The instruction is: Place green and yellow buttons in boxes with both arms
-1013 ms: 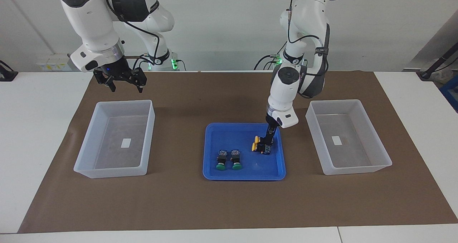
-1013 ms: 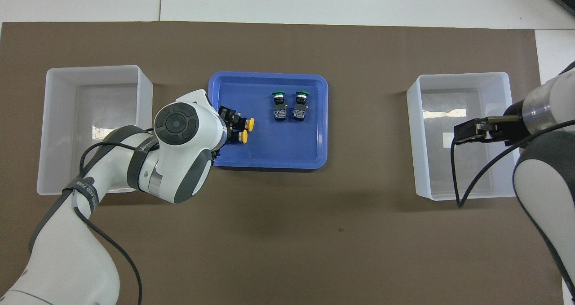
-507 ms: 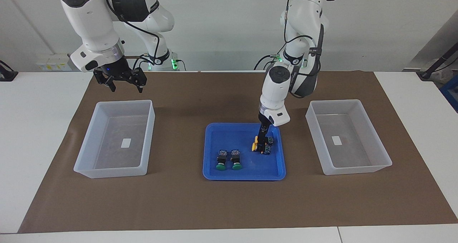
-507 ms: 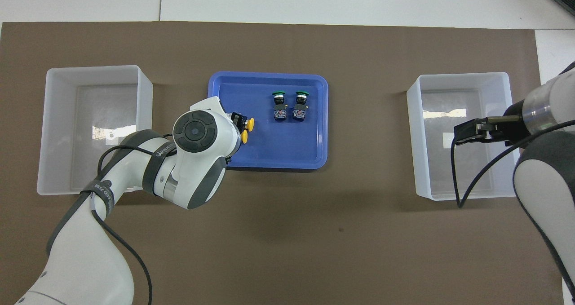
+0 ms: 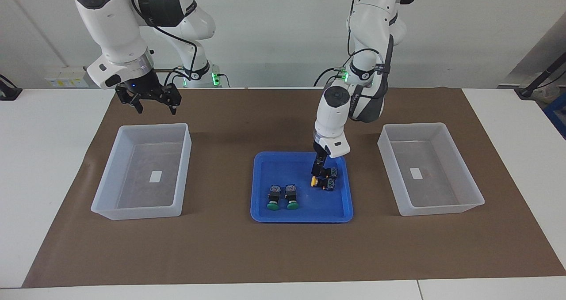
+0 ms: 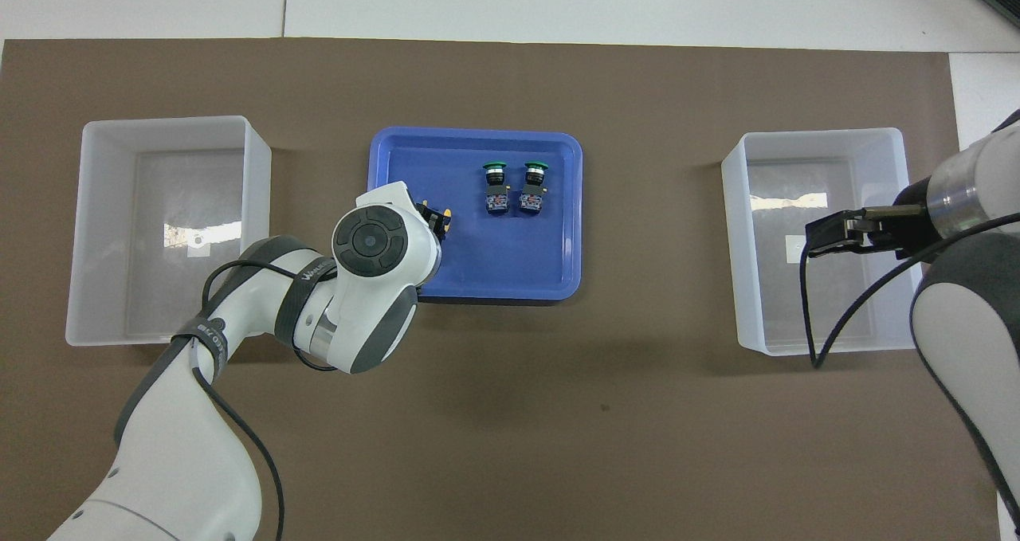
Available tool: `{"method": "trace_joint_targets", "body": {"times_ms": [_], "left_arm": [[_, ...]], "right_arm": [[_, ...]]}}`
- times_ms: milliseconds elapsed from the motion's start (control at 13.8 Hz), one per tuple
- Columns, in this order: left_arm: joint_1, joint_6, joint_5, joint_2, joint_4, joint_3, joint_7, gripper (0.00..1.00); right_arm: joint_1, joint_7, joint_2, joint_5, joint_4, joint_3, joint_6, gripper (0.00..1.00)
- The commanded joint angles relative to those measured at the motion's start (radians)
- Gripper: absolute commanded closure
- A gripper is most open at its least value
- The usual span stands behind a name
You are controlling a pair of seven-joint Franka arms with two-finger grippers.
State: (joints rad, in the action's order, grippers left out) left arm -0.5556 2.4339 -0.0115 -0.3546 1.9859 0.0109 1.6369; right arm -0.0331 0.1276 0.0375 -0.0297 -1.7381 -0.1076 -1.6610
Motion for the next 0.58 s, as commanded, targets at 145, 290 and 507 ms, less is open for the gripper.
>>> {"method": "trace_joint_targets", "body": {"times_ms": [145,290,507], "left_arm": [[-0.009,0.083,-0.002,-0.027,0.010,0.015,0.020,0.00],[0.015,0.105,-0.002,-0.041,-0.012,0.018,0.018,0.00],[0.025,0.140,-0.002,-0.047,-0.021,0.018,0.017,0.00]], "right_arm": [[-0.010,-0.029,0.019,0.028,-0.021,0.002,-0.014,0.00],[-0.010,-0.031,0.019,0.028,-0.021,0.002,-0.014,0.00],[-0.010,-0.029,0.019,0.028,-0.021,0.002,-0.014,0.00]]}}
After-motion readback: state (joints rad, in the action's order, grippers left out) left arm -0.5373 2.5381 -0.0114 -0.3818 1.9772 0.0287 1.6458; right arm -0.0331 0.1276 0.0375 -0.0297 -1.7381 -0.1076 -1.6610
